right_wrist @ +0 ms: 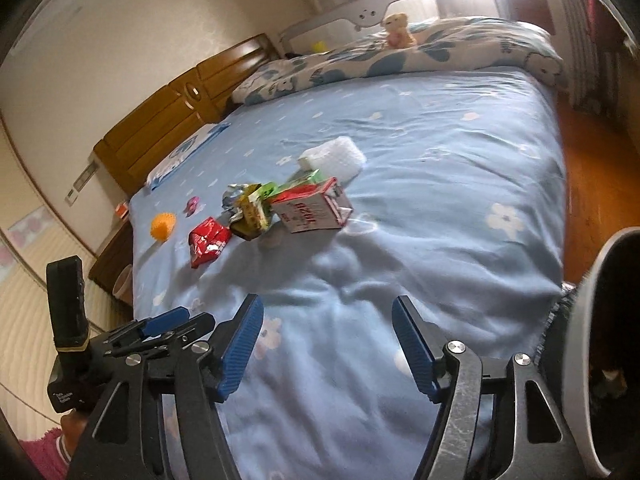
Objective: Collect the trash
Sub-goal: 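Move both open tools back toward the remaining trash on the bed, then grasp the red snack bag with the left tool while the right grasps the red-white carton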
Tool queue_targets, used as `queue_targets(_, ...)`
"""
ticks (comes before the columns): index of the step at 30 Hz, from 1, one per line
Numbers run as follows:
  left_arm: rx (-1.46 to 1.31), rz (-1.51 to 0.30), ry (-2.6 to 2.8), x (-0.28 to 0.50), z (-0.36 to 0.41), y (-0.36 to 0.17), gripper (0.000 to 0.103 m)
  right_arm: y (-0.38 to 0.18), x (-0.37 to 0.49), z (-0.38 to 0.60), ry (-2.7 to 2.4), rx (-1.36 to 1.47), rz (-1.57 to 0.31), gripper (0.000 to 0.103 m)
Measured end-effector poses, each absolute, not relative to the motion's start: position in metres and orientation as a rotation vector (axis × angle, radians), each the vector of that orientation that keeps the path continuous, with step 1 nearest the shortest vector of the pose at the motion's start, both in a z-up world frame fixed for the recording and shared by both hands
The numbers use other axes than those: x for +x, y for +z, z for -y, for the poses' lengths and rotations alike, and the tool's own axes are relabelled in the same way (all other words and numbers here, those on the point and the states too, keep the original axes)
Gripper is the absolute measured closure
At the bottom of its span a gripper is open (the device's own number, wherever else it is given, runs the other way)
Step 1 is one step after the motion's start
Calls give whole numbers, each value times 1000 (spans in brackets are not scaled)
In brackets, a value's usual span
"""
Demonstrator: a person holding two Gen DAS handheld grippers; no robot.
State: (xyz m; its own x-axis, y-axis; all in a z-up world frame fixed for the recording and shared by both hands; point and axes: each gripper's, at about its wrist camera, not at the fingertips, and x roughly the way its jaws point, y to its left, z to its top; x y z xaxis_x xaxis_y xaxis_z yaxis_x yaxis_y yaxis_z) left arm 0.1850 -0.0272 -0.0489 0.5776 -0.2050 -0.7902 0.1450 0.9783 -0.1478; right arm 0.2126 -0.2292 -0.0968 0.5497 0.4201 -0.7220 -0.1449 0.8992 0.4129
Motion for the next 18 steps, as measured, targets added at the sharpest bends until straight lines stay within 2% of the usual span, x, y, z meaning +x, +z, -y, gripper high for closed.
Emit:
queue_targets(5, -83, -949, -158, 212, 9, -59, 46, -106, 236, 212, 392, 292, -945, 32)
queue_targets(9, -97, -951, -114, 231, -9, -61, 41, -111, 257, 200, 431, 257, -947, 31)
queue_targets(13, -116, -961, -70, 260, -27, -66, 36, -115, 278, 191, 463, 221, -937, 25)
queue_targets(18, -143, -977, -37, 293, -43, -76, 29, -127, 311, 185, 470, 183, -962, 25)
